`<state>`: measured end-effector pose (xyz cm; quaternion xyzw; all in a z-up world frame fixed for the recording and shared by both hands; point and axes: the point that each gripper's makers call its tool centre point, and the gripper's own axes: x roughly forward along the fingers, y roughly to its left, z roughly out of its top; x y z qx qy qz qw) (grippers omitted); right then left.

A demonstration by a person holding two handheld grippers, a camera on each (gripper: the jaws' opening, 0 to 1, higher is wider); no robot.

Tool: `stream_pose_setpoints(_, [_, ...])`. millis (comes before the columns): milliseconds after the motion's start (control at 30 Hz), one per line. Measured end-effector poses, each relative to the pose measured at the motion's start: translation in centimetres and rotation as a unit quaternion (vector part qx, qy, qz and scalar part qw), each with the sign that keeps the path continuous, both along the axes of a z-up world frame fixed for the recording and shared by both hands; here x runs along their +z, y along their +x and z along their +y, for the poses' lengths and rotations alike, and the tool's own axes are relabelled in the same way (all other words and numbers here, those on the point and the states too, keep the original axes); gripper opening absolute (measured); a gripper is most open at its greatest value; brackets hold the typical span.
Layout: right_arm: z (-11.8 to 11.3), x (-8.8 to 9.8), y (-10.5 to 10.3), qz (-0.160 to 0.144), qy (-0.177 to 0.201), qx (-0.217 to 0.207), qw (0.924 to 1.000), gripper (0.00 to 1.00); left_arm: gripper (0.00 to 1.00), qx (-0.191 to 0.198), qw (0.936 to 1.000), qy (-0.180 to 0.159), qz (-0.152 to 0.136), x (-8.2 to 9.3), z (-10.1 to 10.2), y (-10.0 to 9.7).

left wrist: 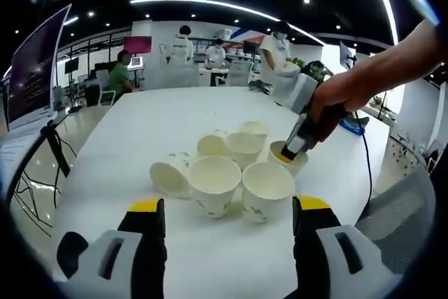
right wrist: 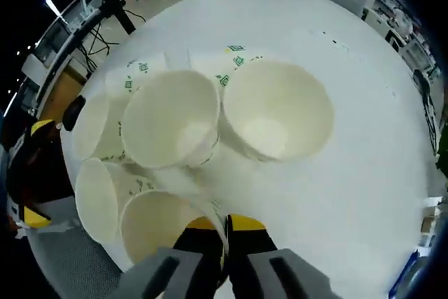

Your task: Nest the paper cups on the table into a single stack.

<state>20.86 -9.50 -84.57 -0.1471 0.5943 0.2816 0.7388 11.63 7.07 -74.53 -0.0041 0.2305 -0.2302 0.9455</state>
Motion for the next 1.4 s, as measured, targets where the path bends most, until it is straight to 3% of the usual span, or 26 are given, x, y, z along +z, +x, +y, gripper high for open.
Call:
stream_pose_setpoints(467, [-1.4, 4.3, -0.7, -0.023, 0.020, -0.020, 0.9993, 0.00, 0.74, -0.018, 0.9996, 0.014, 0.015, -0.3, -0.5, -0.8])
stream_pose_setpoints(733, [-0.3, 9.5, -1.2, -0.033, 0.044, -0.015, 0.9984, 0.00, 0.74, -0.028, 0.9994, 0.019, 0.011, -0.3, -0.8, -0.9])
stream_pose_setpoints(1200, [3.7, 11.8, -3.0, -0.032, 0.061, 0.033, 0.9971, 0.00, 0.73, -0.030, 0.9994, 0.013, 0.009, -0.1, -0.9, -1.2])
stream_pose_setpoints(1400, [5.1, 11.7, -3.4, -0.031, 0.060, 0.052, 0.9964, 0.00, 0.73, -0.033, 0.9994, 0.012, 0.007, -0.1, -1.0, -1.2])
